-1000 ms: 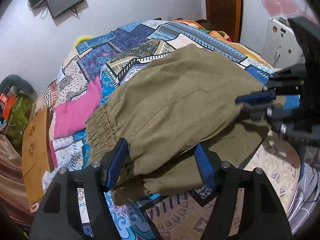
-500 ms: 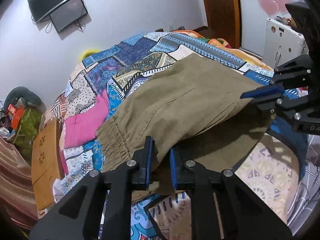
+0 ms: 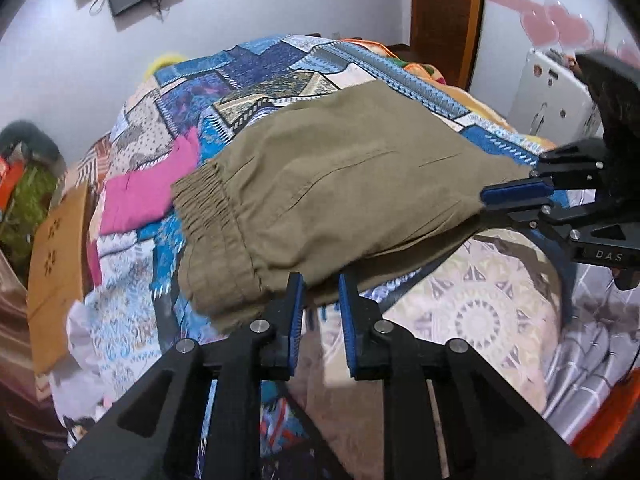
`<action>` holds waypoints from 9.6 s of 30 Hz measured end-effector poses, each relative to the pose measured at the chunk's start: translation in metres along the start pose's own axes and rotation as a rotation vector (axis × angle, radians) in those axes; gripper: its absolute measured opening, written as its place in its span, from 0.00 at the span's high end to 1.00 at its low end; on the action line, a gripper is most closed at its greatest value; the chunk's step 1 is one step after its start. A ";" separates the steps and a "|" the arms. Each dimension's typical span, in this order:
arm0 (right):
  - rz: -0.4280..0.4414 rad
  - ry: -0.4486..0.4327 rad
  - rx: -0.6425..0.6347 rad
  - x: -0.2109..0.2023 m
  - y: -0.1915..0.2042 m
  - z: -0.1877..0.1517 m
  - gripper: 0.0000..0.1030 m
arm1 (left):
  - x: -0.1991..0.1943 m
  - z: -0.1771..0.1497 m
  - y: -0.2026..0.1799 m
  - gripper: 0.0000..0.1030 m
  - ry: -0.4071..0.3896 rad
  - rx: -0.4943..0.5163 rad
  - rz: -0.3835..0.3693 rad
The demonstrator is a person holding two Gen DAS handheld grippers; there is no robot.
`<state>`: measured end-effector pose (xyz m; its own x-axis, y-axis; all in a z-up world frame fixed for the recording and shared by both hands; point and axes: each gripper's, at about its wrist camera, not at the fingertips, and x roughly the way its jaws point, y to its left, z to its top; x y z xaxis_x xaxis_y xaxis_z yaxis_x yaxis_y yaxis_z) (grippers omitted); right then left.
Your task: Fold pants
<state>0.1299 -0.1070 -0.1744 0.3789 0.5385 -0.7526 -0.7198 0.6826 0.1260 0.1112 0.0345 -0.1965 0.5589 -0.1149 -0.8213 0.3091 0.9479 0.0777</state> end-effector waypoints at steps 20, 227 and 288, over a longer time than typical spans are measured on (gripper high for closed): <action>-0.192 -0.045 0.368 -0.044 -0.092 -0.038 0.61 | 0.036 -0.003 0.091 0.40 0.056 -0.470 -0.082; -0.061 -0.046 0.387 -0.038 -0.066 -0.042 0.25 | -0.017 0.112 -0.061 0.78 -0.202 -0.115 -0.064; -0.230 -0.081 0.488 -0.023 -0.134 -0.021 0.25 | 0.139 0.073 0.096 0.09 0.151 -0.194 0.230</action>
<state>0.2056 -0.2212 -0.1872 0.5524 0.3710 -0.7465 -0.2668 0.9271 0.2634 0.2746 0.0879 -0.2618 0.4724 0.1403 -0.8701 0.0274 0.9844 0.1736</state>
